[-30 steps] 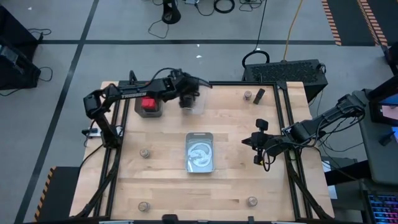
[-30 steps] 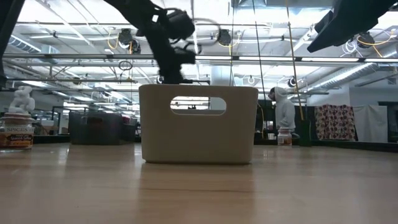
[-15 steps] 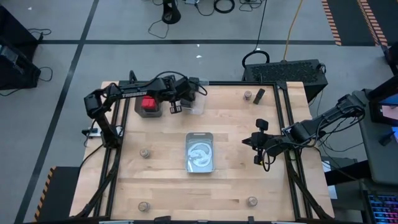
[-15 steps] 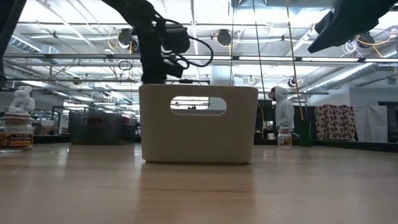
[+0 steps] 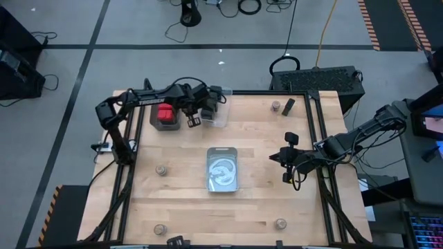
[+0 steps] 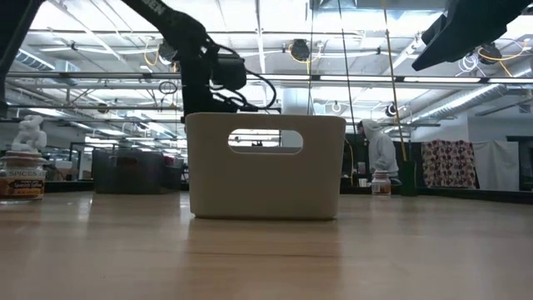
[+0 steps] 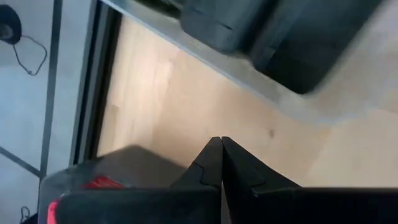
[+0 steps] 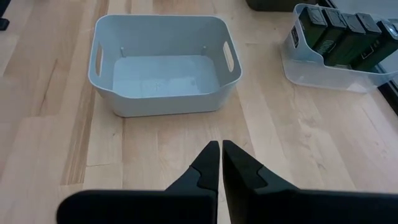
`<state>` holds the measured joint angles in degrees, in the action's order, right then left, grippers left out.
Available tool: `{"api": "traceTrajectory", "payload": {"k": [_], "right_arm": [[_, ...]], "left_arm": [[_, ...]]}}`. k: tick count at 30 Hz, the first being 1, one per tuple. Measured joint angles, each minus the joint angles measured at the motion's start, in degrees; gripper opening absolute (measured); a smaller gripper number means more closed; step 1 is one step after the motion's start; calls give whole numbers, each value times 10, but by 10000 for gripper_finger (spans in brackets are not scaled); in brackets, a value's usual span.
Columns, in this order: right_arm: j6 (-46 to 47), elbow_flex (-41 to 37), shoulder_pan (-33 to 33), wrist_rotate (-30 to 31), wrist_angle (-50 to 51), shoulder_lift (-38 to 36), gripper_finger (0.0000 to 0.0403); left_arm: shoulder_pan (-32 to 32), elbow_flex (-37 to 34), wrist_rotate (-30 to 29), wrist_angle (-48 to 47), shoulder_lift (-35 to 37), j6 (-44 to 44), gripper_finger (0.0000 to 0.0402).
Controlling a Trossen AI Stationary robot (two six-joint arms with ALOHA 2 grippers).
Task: Sort spices by type
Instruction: Adjust the transparent bin on the table
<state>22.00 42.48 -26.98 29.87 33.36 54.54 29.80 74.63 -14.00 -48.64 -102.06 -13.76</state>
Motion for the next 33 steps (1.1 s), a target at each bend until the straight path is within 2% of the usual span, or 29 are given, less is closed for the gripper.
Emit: {"api": "traceTrajectory", "payload": {"k": [8,17,33], "right_arm": [[0,0,0,-2,0,0,0],[0,0,0,-2,0,0,0],[-2,0,0,-2,-2,0,0]], "left_arm": [[5,0,40,36,-10,0,6],[-5,0,52,46,-34,0,6],[-56,0,57,72,-35,-2,6]]}}
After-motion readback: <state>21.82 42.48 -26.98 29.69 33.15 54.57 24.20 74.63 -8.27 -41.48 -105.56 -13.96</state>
